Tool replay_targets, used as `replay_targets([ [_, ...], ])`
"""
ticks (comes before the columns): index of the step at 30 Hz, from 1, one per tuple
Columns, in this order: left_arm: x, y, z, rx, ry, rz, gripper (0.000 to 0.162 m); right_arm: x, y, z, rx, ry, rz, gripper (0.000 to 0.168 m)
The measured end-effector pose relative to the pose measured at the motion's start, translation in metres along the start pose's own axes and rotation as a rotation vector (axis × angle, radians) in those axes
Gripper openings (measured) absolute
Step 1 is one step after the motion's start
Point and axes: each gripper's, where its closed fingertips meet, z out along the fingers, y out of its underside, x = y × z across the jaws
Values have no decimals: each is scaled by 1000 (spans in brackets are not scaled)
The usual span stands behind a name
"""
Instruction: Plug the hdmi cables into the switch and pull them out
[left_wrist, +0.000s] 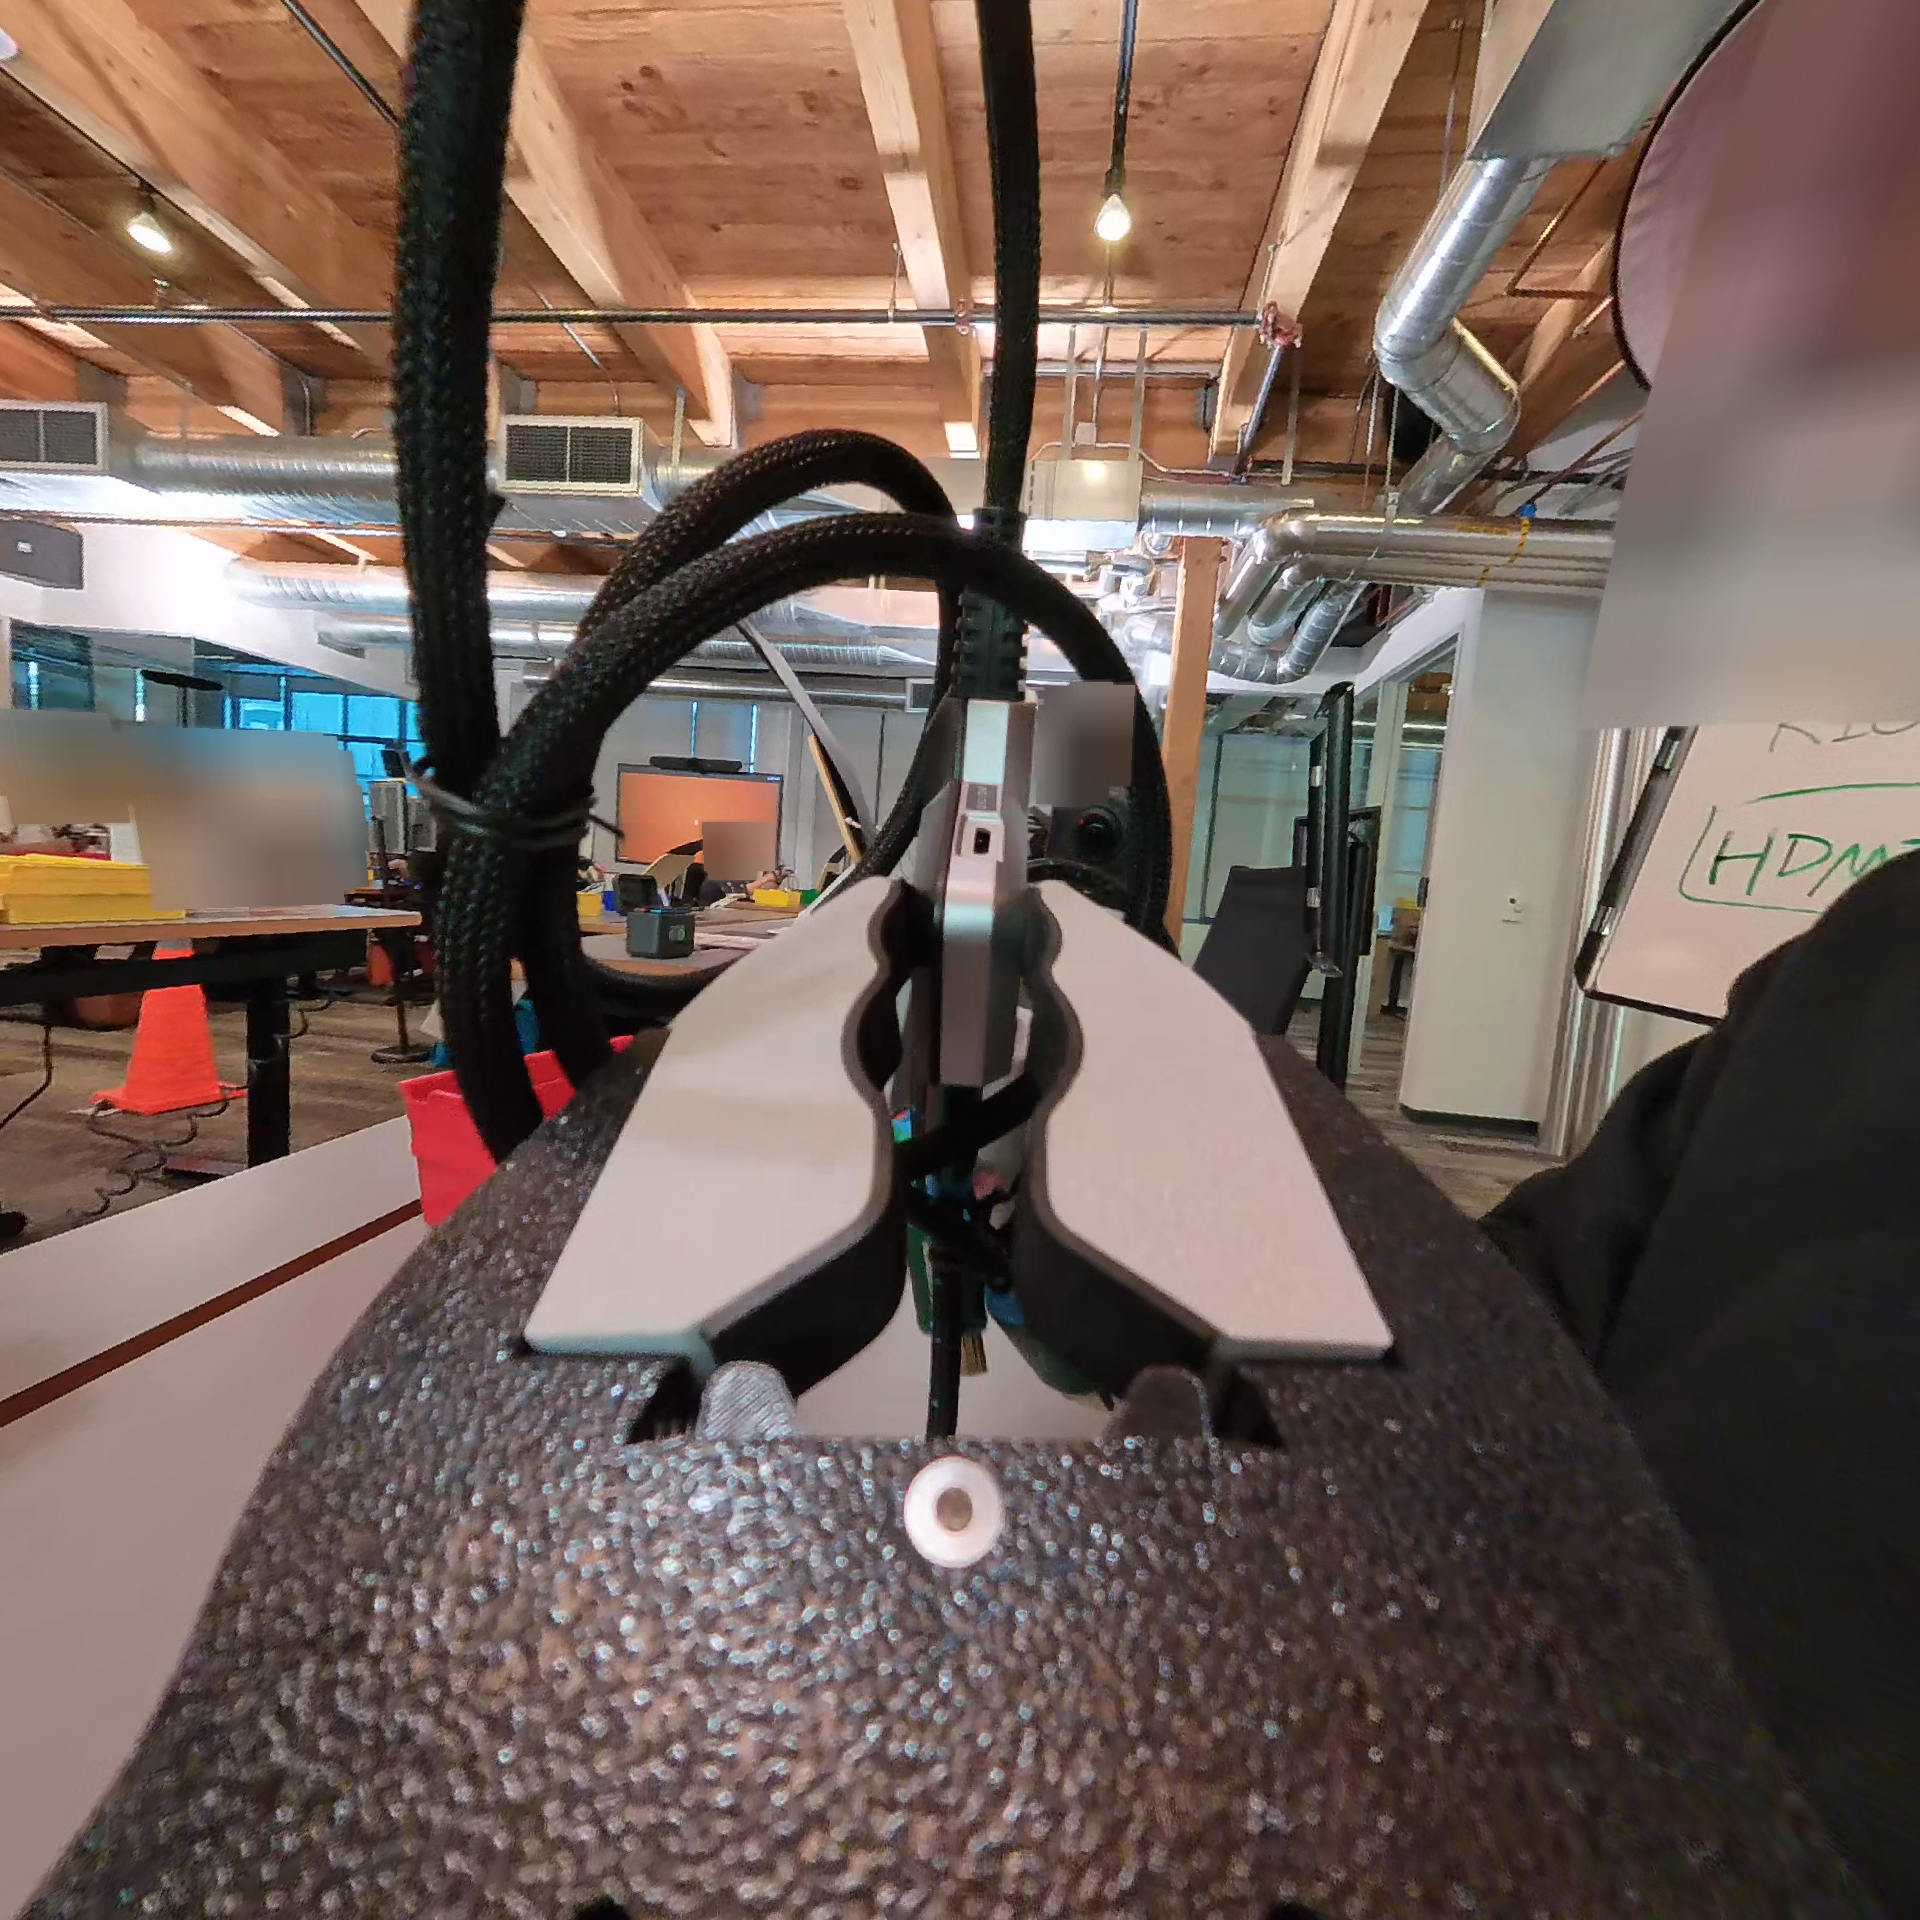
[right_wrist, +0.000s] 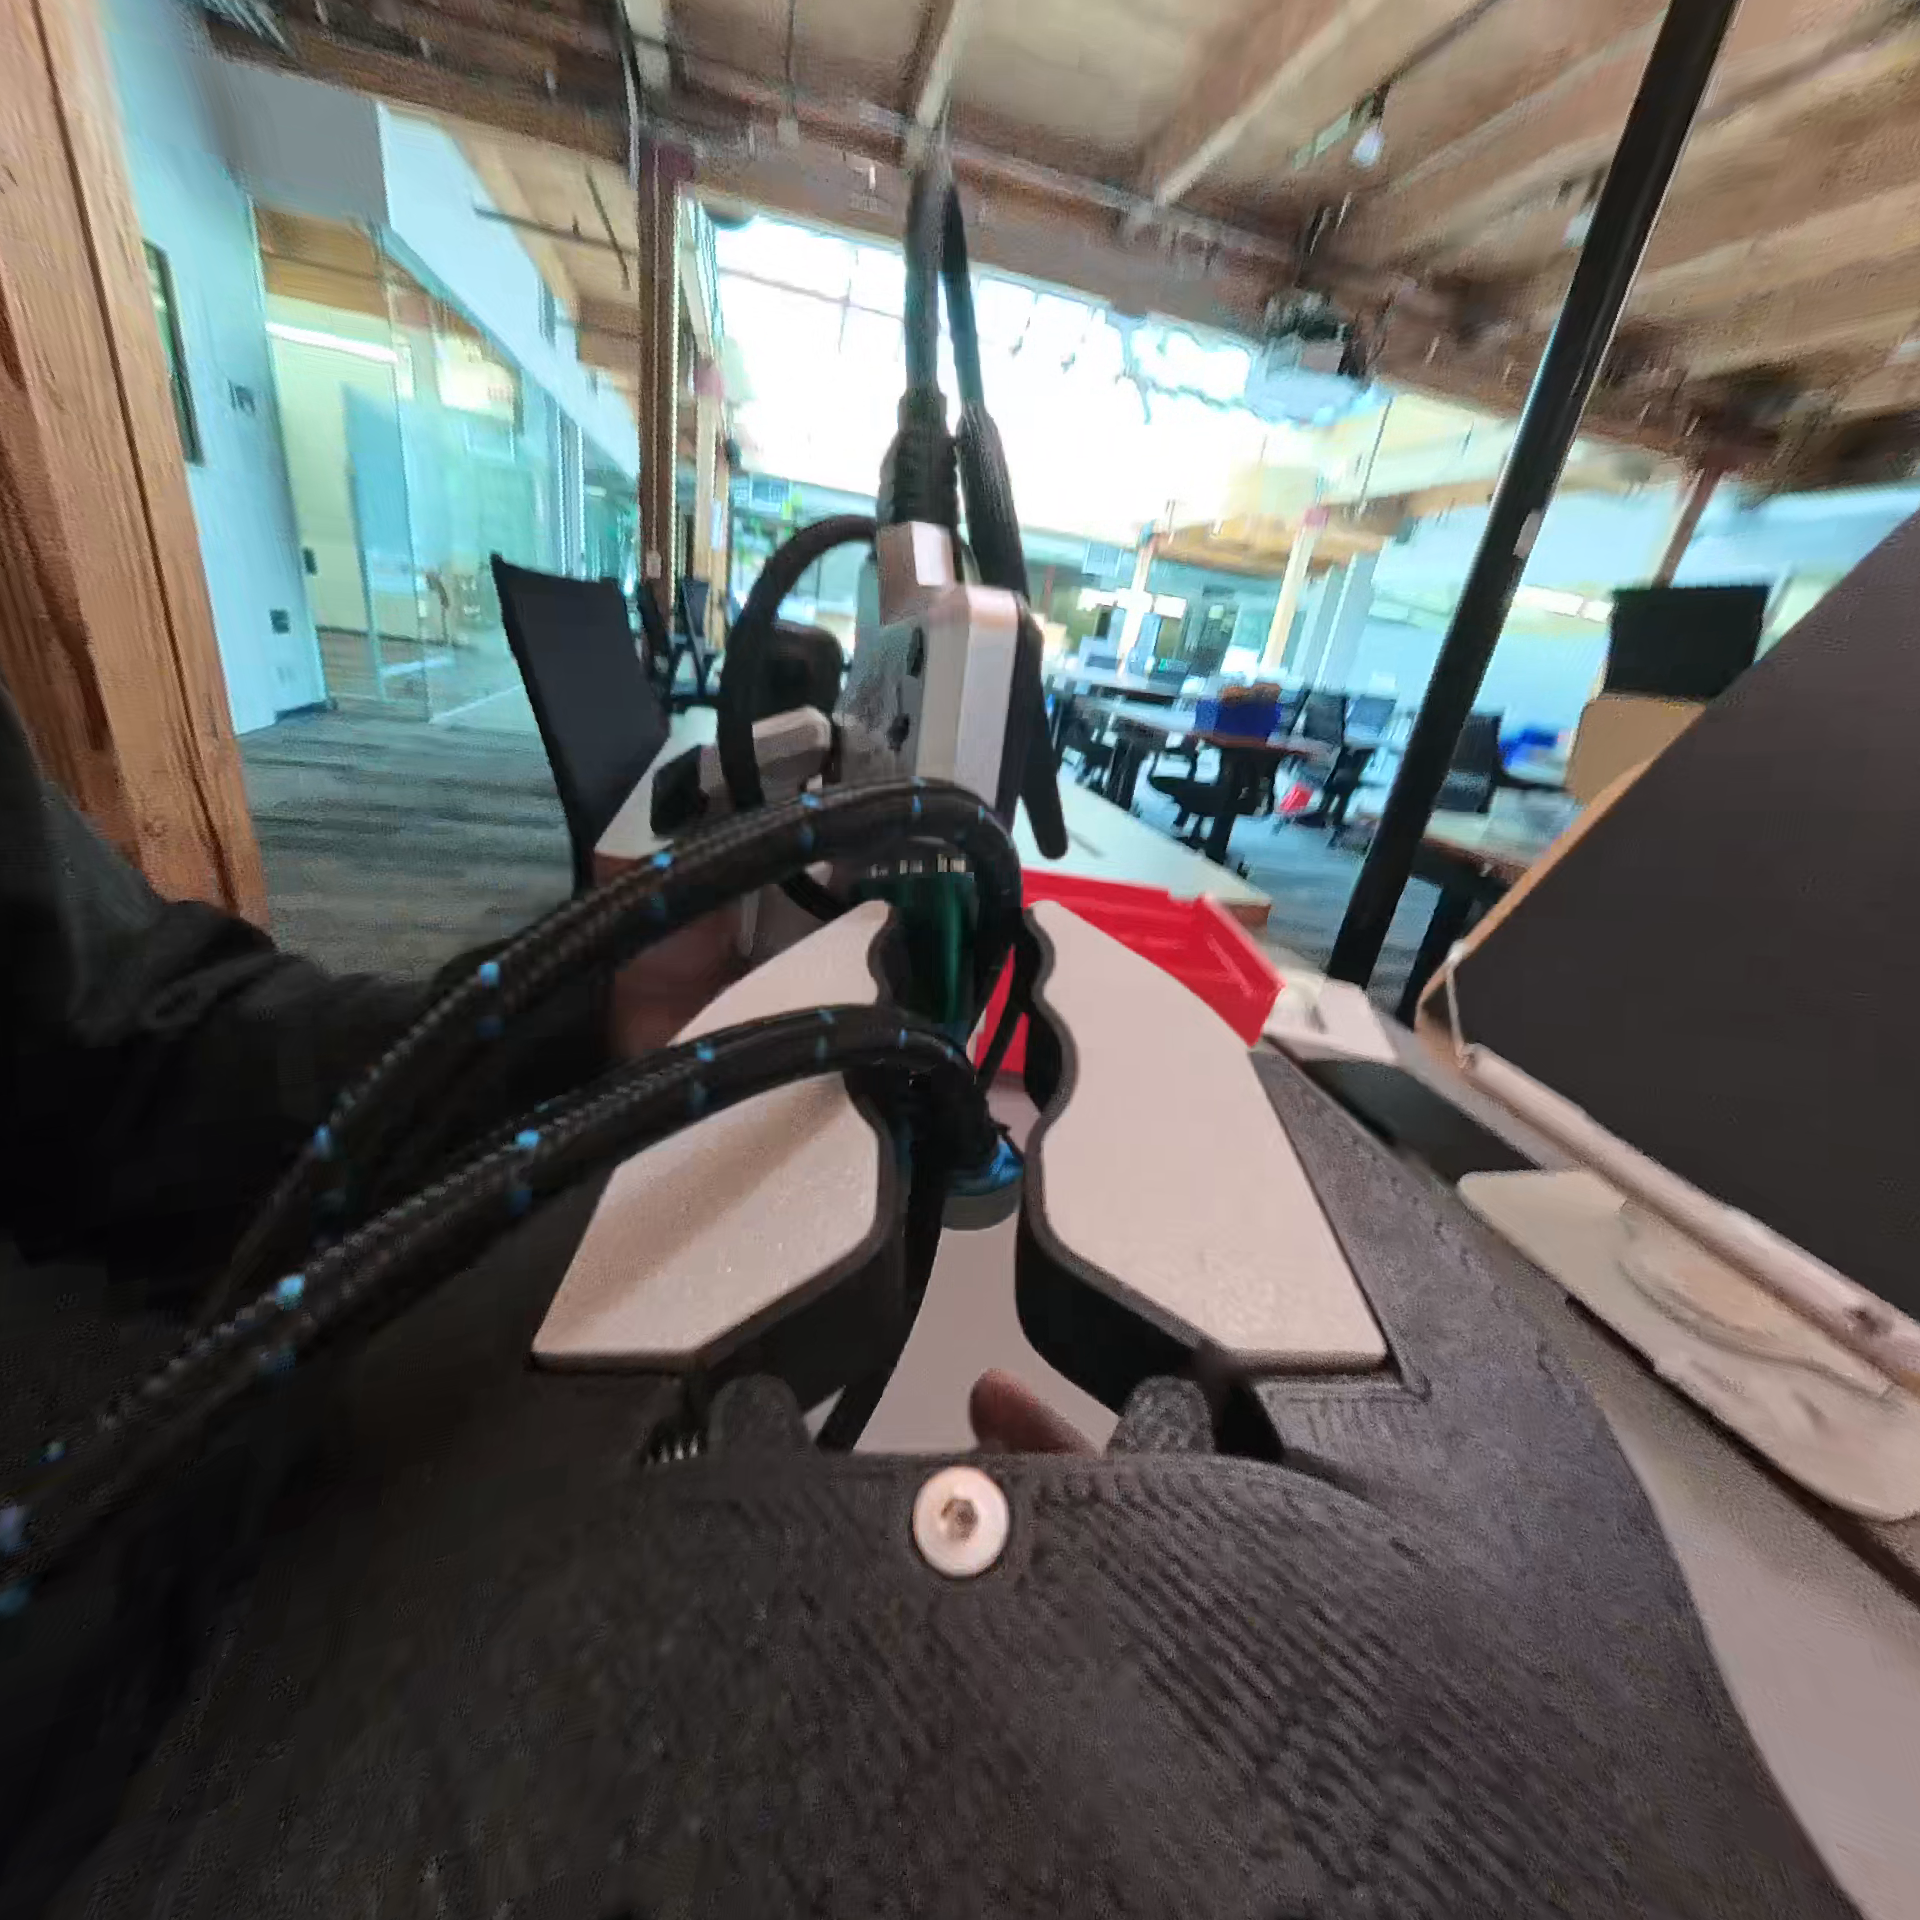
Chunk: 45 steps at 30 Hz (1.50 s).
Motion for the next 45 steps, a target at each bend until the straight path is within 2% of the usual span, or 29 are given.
replay_targets([
  [2,-1,2,-1,2,-4,-3,19,-1,9,1,-60,-11,-2,20],
  [11,-3,-2,0,57,-18,-25,20,5,5,1,-58,47,-27,24],
  [15,-7,-5,-3,110,-15,-69,20,6,9,3,-117,79,-57,25],
  [17,-7,-6,-4,131,-12,-75,20,4,8,5,-113,88,-81,19],
  [22,-12,-8,-8,145,-10,-124,21,9,1,9,-132,160,-130,17],
  [26,-19,-4,-9,90,-74,-111,26,11,0,5,-185,198,-191,16],
  [29,-20,-19,-15,117,-112,-30,35,19,5,-2,-228,224,-186,16],
  [32,-25,-5,-17,-84,-162,27,39,27,11,-7,-219,226,-99,16],
  [35,-21,9,-13,-248,-181,124,45,22,12,-5,-173,155,-35,15],
  [39,-13,23,0,-356,-134,75,54,12,17,3,-190,102,-50,15],
  [43,-10,22,8,-329,-80,65,32,-5,23,5,-229,5,-87,16],
  [45,-4,23,7,-354,-20,61,27,-6,22,3,-245,-6,-94,16],
])
